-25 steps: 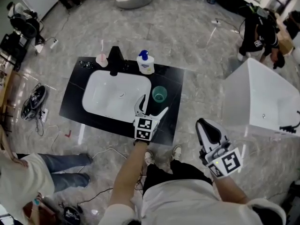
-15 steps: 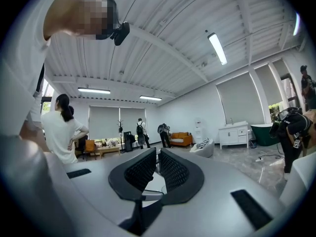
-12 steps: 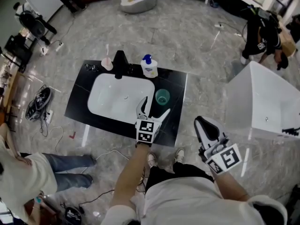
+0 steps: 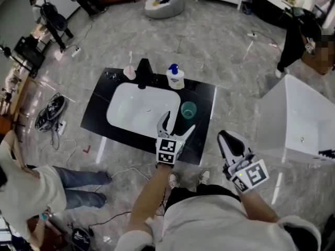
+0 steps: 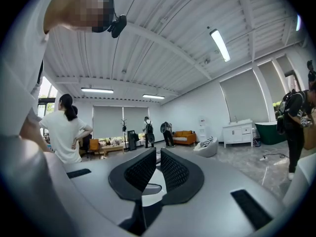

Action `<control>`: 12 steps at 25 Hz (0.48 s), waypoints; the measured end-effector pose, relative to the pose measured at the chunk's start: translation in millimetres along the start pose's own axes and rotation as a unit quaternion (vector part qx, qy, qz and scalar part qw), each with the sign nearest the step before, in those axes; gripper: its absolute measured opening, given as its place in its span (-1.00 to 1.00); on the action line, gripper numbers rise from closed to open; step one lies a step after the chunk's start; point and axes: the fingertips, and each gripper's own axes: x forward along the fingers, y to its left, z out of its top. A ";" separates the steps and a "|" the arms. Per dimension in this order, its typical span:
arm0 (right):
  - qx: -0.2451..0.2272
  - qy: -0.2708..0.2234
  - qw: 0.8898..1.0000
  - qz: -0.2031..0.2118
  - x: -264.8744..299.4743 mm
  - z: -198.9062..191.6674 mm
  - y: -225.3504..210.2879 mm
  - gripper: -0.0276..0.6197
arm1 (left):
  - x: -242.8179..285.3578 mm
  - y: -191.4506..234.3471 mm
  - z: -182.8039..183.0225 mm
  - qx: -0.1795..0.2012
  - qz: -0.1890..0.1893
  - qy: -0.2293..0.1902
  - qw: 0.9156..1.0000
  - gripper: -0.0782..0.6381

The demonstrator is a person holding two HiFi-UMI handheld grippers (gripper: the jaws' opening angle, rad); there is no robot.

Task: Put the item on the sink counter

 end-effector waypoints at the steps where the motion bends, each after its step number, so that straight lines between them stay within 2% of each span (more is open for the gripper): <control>1: 0.000 0.000 1.000 0.002 0.4 -0.6 0.3 -0.76 | -2.6 0.1 1.1 0.000 0.002 -0.002 1.000 0.55; 12: -0.011 0.002 1.000 0.012 3.1 -0.2 1.5 -0.76 | -33.5 -2.6 16.5 -0.008 0.027 -0.029 0.999 0.46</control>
